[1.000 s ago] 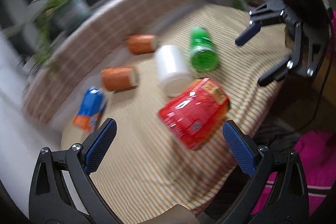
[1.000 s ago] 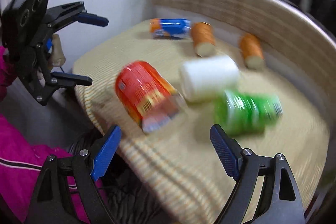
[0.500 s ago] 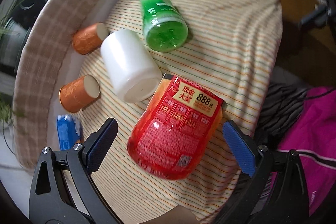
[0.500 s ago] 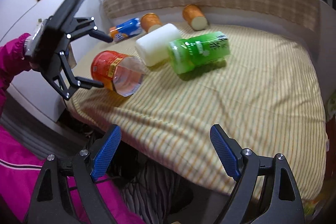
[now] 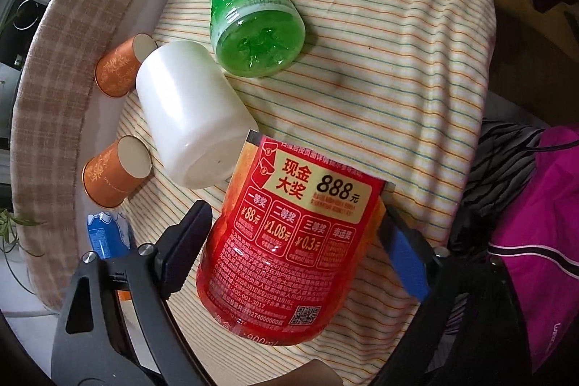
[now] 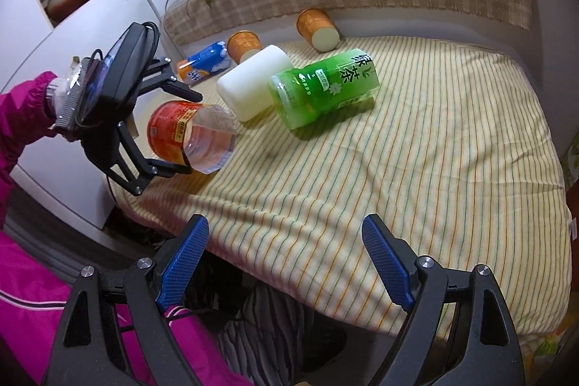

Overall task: Flip cup upright
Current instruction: 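Rotate the right tool to turn the red cup open end up, then lower the upright red cup onto the bed with the right tool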

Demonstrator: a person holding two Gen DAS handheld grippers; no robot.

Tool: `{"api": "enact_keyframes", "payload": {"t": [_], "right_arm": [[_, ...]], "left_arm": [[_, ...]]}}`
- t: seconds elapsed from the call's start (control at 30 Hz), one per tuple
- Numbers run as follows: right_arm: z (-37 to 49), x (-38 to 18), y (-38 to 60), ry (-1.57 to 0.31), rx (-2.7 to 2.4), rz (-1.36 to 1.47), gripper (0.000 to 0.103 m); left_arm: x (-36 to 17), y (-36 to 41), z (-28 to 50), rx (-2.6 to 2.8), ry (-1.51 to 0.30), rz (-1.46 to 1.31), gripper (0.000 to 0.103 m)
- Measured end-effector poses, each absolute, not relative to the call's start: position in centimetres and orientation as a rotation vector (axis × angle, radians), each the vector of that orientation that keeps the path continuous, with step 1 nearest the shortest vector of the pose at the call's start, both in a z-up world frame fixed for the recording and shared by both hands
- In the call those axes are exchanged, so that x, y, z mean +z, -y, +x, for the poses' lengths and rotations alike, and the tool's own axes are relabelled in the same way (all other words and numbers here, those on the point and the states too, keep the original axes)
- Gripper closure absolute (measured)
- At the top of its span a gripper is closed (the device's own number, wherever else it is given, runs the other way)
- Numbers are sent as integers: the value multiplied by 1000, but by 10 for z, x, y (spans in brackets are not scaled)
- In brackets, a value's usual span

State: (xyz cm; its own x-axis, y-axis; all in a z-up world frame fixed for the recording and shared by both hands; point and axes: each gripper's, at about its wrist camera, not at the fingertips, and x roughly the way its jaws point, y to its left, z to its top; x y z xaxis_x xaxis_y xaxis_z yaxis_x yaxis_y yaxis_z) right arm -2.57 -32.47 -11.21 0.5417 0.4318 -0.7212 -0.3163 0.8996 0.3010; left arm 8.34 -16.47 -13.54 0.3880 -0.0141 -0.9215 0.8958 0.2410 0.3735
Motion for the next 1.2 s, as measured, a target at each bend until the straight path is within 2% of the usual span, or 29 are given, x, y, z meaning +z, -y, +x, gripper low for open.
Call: {"api": "enact_keyframes", "payload": {"t": [0.27,0.7,0.97,1.2], "right_arm": [[-25,-112,316,-892,462,145,16],[-20,-108,290,-885,498,101,16],[-16,-104,280,-872,503,88,16],[-11,-102,271,-859,510,77,16]], "left_arm": [[-120,145,102,-738,-978,994,19],[-97,83,117,-649,-942,599,19],[-90,55,107,-592,-841,321,20],[-91,47,91,-527,-757,190,20]]}}
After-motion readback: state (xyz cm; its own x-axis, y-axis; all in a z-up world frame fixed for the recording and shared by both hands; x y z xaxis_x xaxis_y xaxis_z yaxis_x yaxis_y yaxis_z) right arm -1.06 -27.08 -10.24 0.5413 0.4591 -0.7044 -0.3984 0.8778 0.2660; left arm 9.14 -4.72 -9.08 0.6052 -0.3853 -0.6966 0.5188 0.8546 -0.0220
